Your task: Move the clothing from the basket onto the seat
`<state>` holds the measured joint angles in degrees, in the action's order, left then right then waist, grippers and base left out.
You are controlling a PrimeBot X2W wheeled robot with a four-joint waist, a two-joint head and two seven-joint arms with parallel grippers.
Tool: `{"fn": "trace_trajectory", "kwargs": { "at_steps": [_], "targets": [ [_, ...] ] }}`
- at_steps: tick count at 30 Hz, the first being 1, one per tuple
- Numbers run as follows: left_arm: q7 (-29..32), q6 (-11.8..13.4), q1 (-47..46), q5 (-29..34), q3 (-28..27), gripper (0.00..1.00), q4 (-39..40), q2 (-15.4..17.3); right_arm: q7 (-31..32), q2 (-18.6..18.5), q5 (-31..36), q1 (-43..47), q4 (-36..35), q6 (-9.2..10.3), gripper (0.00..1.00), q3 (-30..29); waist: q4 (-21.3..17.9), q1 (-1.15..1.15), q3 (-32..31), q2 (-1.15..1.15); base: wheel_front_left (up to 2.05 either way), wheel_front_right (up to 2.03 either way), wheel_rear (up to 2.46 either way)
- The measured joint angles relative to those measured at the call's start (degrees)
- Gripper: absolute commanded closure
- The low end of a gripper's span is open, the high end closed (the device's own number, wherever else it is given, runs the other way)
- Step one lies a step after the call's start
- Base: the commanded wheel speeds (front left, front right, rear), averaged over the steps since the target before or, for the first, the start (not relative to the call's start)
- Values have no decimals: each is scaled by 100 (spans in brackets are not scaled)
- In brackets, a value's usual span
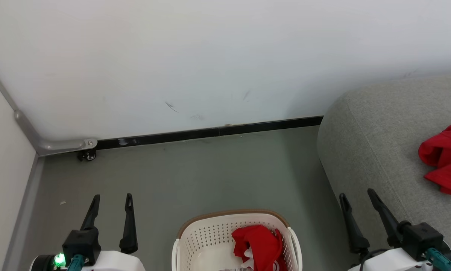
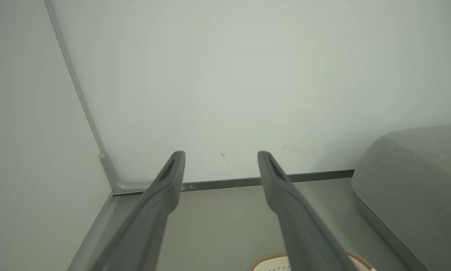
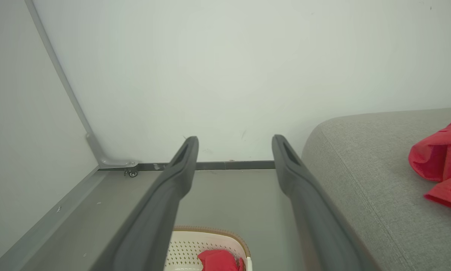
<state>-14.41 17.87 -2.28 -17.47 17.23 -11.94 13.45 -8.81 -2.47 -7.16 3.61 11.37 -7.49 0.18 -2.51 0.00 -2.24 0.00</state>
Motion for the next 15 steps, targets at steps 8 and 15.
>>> {"fn": "trace_trajectory", "kwargs": {
  "at_steps": [8,15],
  "targets": [
    [0,-27,2,59,-16,0,74,-53,49,0,0,35,-98,0,0,-1,4,0,50,0,0,0,0],
    [-1,-132,1,119,36,0,141,-65,49,2,3,78,-208,0,0,-41,-21,0,95,0,0,0,0]
  ]
}}
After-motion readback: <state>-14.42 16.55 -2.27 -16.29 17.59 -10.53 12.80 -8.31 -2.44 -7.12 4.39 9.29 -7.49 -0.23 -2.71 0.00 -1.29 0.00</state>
